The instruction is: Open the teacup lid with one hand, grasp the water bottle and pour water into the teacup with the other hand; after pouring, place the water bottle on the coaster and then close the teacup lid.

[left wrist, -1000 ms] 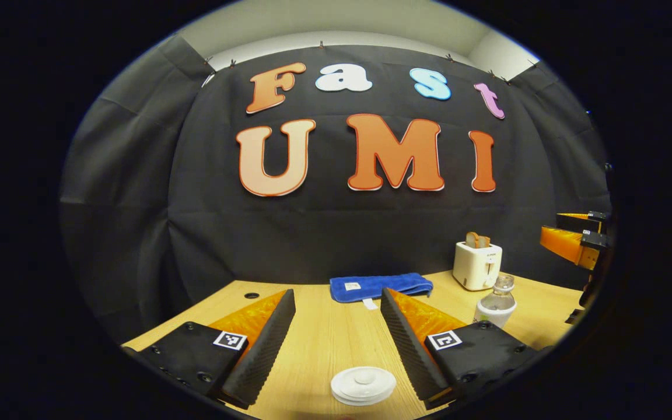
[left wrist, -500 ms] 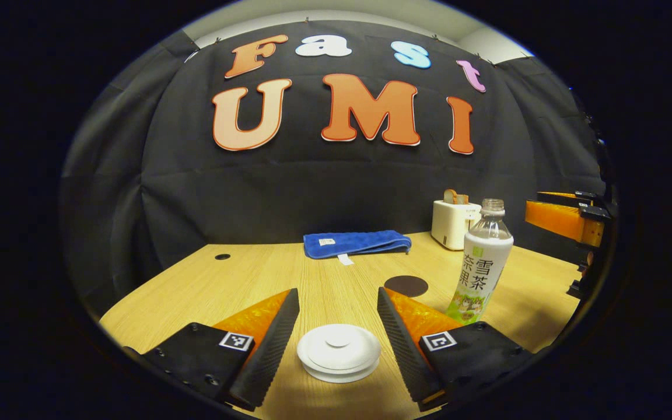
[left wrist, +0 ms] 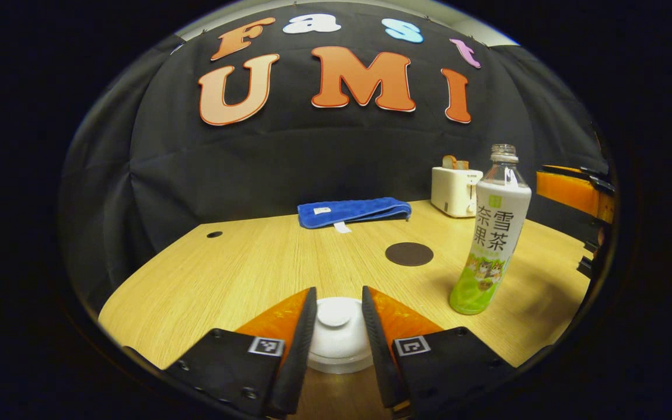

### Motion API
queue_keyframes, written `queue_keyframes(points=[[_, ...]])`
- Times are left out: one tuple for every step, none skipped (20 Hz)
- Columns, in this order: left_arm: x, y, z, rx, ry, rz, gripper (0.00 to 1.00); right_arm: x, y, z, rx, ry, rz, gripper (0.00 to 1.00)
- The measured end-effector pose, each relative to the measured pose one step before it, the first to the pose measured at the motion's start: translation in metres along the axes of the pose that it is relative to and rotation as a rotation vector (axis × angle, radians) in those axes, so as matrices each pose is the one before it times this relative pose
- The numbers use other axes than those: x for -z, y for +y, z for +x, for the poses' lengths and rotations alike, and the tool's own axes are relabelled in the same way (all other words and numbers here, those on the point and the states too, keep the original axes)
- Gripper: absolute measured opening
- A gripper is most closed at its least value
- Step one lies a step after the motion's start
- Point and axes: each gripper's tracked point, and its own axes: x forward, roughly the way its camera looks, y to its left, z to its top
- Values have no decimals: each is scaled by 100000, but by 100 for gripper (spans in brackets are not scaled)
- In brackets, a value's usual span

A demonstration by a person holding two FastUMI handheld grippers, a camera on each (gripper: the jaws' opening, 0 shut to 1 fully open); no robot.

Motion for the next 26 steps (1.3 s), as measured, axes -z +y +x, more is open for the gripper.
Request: queue_keyframes(points=[[204, -80, 7, -167, 1048, 411, 47, 164, 176, -14, -632, 387, -72, 99], [-67, 0, 41, -222, -114, 81, 46, 209, 191, 38, -763, 547, -149, 99], [-442, 440, -138, -2004, -1513, -1619, 46, 136, 217, 79, -513, 186, -241, 99], [287, -12, 25, 250, 1443, 0, 31, 67, 151, 25, -731, 143, -302, 99], [-112, 206, 152, -588, -958, 99, 32, 114, 305, 11, -727, 237, -486, 99], [-56, 69, 33, -347, -80, 99, 32, 167, 220, 131, -819, 289, -353, 99], [-337, 267, -66, -820, -1123, -196, 32, 102, 468, 41, -1163, 480, -542, 99], [-609, 531, -241, -1390, -2344, -565, 31, 163, 605, 17, -1815, 465, -436, 99], [-718, 553, -224, -1251, -1897, -343, 32, 164, 570, 181, -1870, 573, -349, 99], [-914, 886, -320, -2227, -2466, -74, 31, 295, 551, 236, -1568, 747, -290, 99], [-297, 505, -108, -1363, -1149, 35, 31, 225, 434, 171, -1205, 705, -264, 99], [-282, 650, -206, -1334, -531, 184, 32, 248, 417, 295, -911, 850, -84, 99], [-148, 455, -161, -1115, -724, 84, 31, 507, 529, 386, -657, 1753, 520, 99], [-190, 885, -303, -1719, -342, -299, 32, 470, 749, 295, -1199, 1656, -251, 98], [4, 745, -110, -1390, -165, -411, 31, 487, 867, 424, -1586, 1612, -1250, 98], [7, 543, -163, -1048, -113, -398, 32, 554, 710, 219, -1471, 1255, -588, 98], [116, 578, -85, -963, 161, 18, 32, 553, 573, 425, -1253, 1391, -170, 98], [60, 387, -25, -632, -20, -107, 32, 1012, 510, 615, -864, 2492, 342, 96], [350, 492, -131, -913, 470, -231, 32, 887, 545, 488, -769, 2569, 403, 93], [270, 274, -30, -247, 578, -19, 32, 725, 353, 503, 121, 2498, -704, 90], [231, 339, 40, -756, 356, -120, 31, 266, -175, 336, 1417, 776, -1352, 86], [306, 425, -134, -583, 569, -162, 30, 456, -95, 254, 1452, 1405, -2253, 81], [158, 310, -65, -480, 315, -146, 32, 283, 149, 491, 141, 970, -642, 74], [70, 218, -195, -328, 175, -174, 32, 35, 221, -12, -713, -13, 712, 71], [31, 139, -92, -274, 252, -204, 32, -232, 218, 186, -643, -214, 1790, 69], [157, 263, 53, -421, 19, -219, 32, -72, 53, 161, -380, -118, 818, 66]])
